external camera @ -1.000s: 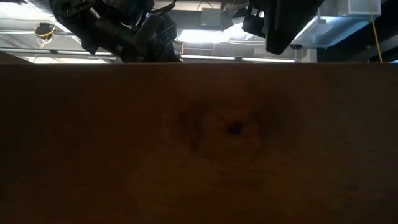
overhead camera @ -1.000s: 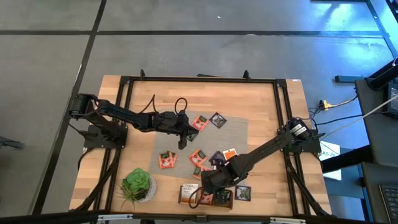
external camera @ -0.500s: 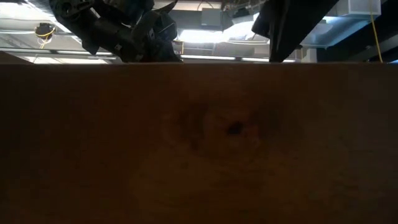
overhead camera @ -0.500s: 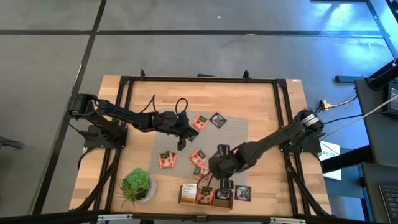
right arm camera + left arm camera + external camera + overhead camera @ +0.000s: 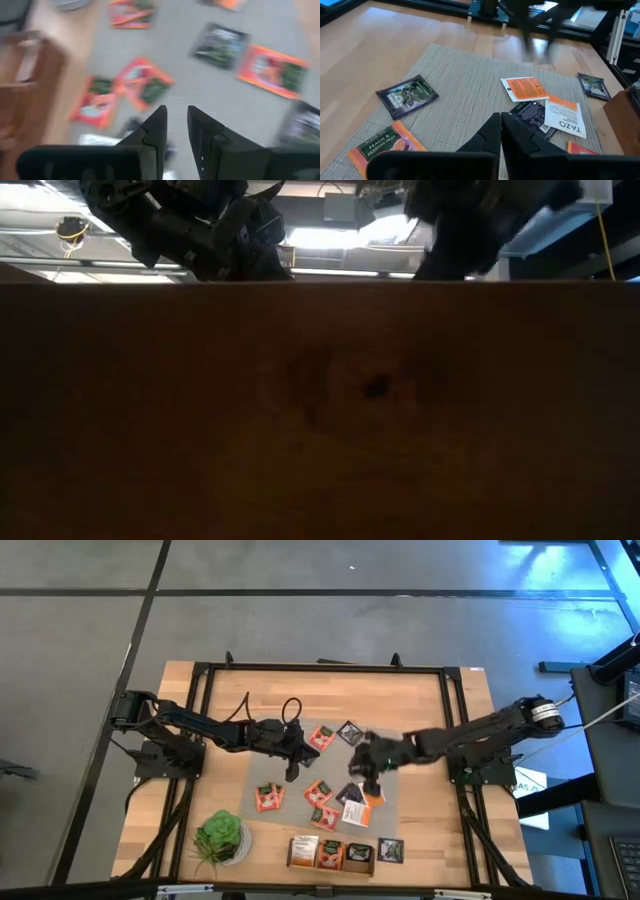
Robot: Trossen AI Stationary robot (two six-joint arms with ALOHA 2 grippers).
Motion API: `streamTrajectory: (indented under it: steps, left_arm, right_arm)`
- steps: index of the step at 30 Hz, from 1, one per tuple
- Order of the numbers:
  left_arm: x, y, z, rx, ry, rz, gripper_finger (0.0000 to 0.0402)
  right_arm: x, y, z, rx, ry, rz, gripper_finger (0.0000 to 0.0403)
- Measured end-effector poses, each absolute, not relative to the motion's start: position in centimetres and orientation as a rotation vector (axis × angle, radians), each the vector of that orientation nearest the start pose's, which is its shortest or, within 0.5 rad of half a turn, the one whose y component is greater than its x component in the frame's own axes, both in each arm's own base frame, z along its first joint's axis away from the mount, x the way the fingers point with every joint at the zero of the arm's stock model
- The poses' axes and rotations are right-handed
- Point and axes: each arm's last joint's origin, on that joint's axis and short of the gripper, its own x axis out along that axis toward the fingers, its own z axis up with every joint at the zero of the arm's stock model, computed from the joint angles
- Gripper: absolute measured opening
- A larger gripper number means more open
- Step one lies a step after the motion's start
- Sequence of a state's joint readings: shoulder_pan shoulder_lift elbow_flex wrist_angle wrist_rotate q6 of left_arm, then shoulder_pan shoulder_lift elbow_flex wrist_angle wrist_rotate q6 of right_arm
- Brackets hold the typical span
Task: Pick & Place Tea
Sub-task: Put the black tea bag into the right section of the wooden organizer
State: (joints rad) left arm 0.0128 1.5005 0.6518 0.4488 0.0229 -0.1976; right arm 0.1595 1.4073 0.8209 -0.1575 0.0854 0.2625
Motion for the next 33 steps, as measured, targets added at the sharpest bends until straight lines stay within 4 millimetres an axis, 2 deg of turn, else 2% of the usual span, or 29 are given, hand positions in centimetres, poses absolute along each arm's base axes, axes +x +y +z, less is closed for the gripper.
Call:
streamTrajectory:
  steps: [6, 12, 16, 20, 24, 28, 33]
  left_arm:
    - [29.9, 0.3, 18.8, -0.214, 0.363, 0.035, 0.0009]
    - [30.2, 0.5, 19.3, -0.170, 0.290, 0.062, 0.0007]
    - [30.5, 0.6, 18.8, -0.131, 0.288, 0.091, 0.0010]
    - [31.3, 1.4, 17.9, -0.136, 0.268, 0.186, 0.0005]
    - [33.0, 3.4, 16.5, -0.163, 0.301, 0.247, 0.0003]
    - [34.9, 5.6, 14.9, -0.196, 0.342, 0.237, 0.0002]
    - [36.8, 7.8, 12.9, -0.242, 0.375, 0.261, 0.0003]
  right_arm:
    - [27.7, -0.8, 19.6, 0.242, 0.761, -0.212, 0.0079]
    - [27.5, -4.3, 19.7, 0.289, 0.716, -0.327, 0.0079]
    - [27.2, -6.2, 19.8, 0.344, 0.694, -0.404, 0.0079]
    - [27.1, -7.1, 19.1, 0.373, 0.682, -0.441, 0.0079]
    - [27.2, -7.3, 18.8, 0.379, 0.665, -0.444, 0.0079]
    - [27.2, -7.3, 18.7, 0.384, 0.673, -0.445, 0.0079]
    - [26.9, -7.2, 18.3, 0.486, 0.696, -0.491, 0.0079]
